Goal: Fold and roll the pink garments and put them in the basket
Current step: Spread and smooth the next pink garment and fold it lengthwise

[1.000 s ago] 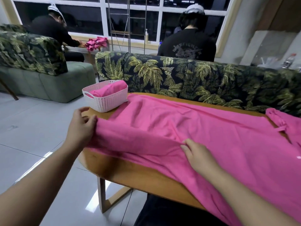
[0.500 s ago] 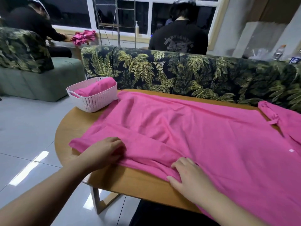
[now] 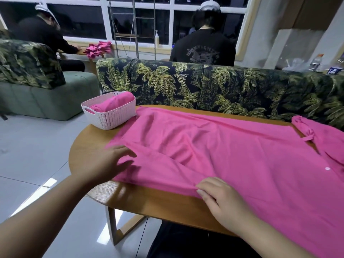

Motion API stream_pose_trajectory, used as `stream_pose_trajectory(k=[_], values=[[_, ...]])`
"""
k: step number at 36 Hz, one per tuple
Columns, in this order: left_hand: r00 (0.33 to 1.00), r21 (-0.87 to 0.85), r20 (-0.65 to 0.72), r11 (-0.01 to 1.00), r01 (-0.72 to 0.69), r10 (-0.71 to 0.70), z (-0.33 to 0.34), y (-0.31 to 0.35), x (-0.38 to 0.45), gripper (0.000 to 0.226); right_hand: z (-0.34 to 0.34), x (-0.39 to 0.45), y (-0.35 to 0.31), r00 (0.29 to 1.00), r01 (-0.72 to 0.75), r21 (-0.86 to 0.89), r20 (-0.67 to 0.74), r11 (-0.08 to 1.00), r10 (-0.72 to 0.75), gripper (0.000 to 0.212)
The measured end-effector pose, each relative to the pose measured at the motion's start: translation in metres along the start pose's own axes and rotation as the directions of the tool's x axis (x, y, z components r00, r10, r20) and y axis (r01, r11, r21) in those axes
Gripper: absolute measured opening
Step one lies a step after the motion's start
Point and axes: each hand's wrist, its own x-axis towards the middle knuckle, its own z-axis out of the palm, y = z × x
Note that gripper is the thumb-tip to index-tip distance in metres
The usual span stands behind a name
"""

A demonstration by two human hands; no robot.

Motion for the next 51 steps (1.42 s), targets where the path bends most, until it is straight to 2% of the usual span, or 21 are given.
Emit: stream_pose_trajectory(k=[4, 8, 12, 14, 17, 19, 21, 24, 26, 27, 30, 32, 37, 40, 43, 47, 51], values=[[0.976, 0.094, 0.213, 0.995, 0.027, -0.046, 0.008, 0.012, -0.010, 0.019, -0.003, -0.007, -0.007, 0.994, 0.106, 0.038, 0.027, 0.994, -0.107, 0.029], [0.933, 0.206, 0.338, 0.977, 0.050, -0.119, 0.013, 0.017, -0.016, 0.018, -0.002, -0.017, -0.009, 0.967, 0.146, 0.019, 0.210, 0.989, -0.147, 0.027], [0.945, 0.188, 0.294, 0.978, 0.091, -0.145, 0.021, 0.018, -0.020, 0.028, 0.002, -0.024, -0.014, 0.925, 0.060, 0.013, 0.375, 0.998, -0.061, 0.049], [0.961, 0.181, 0.250, 0.981, 0.075, -0.119, 0.026, 0.019, -0.016, 0.034, 0.006, -0.025, -0.014, 0.943, -0.023, -0.021, 0.332, 1.000, 0.028, 0.048], [0.977, 0.172, 0.211, 0.985, -0.024, -0.013, 0.034, 0.016, -0.004, 0.039, 0.013, -0.023, -0.012, 0.980, -0.106, -0.096, 0.160, 0.990, 0.120, 0.036], [0.974, 0.200, 0.209, 0.971, -0.130, 0.088, 0.039, 0.016, 0.005, 0.038, 0.014, -0.018, -0.014, 0.961, -0.185, -0.162, 0.176, 0.969, 0.213, 0.052], [0.963, 0.271, 0.235, 0.943, -0.193, 0.130, 0.042, 0.018, 0.014, 0.034, 0.013, -0.015, -0.015, 0.924, -0.226, -0.233, 0.257, 0.946, 0.284, 0.075], [0.955, 0.297, 0.278, 0.936, -0.190, 0.105, 0.050, 0.027, 0.025, 0.054, 0.011, -0.014, -0.015, 0.894, -0.225, -0.291, 0.318, 0.930, 0.315, 0.086], [0.962, 0.290, 0.269, 0.947, -0.134, 0.053, 0.057, 0.031, 0.030, 0.067, 0.013, -0.014, -0.012, 0.902, -0.220, -0.286, 0.304, 0.933, 0.306, 0.080], [0.968, 0.287, 0.250, 0.951, -0.111, 0.038, 0.060, 0.030, 0.032, 0.065, 0.015, -0.014, -0.010, 0.905, -0.236, -0.283, 0.285, 0.929, 0.317, 0.074], [0.972, 0.314, 0.233, 0.946, -0.080, 0.005, 0.067, 0.028, 0.037, 0.026, 0.023, -0.015, -0.004, 0.951, -0.228, -0.306, 0.134, 0.924, 0.279, 0.033], [0.971, 0.324, 0.238, 0.943, -0.074, -0.005, 0.070, 0.028, 0.040, 0.015, 0.025, -0.014, -0.004, 0.965, -0.203, -0.358, 0.087, 0.911, 0.249, 0.018], [0.956, 0.448, 0.288, 0.890, -0.084, -0.055, 0.074, 0.033, 0.048, 0.016, 0.031, -0.011, -0.002, 0.979, -0.144, -0.463, 0.063, 0.875, 0.194, 0.020], [0.972, 0.397, 0.236, 0.911, -0.109, 0.013, 0.076, 0.026, 0.044, 0.023, 0.031, -0.011, -0.003, 0.977, -0.159, -0.462, 0.056, 0.872, 0.208, 0.020], [0.977, 0.267, 0.179, 0.950, -0.159, 0.113, 0.073, 0.018, 0.036, 0.037, 0.027, -0.012, -0.004, 0.972, -0.209, -0.365, 0.024, 0.907, 0.234, 0.017], [0.971, 0.108, 0.170, 0.976, -0.190, 0.171, 0.058, 0.010, 0.025, 0.029, 0.023, -0.020, -0.003, 0.973, -0.223, -0.147, 0.033, 0.964, 0.230, 0.022], [0.979, 0.130, 0.121, 0.975, -0.181, 0.165, 0.053, 0.005, 0.015, 0.032, 0.015, -0.023, -0.013, 0.975, -0.212, -0.092, 0.051, 0.973, 0.217, 0.022]])
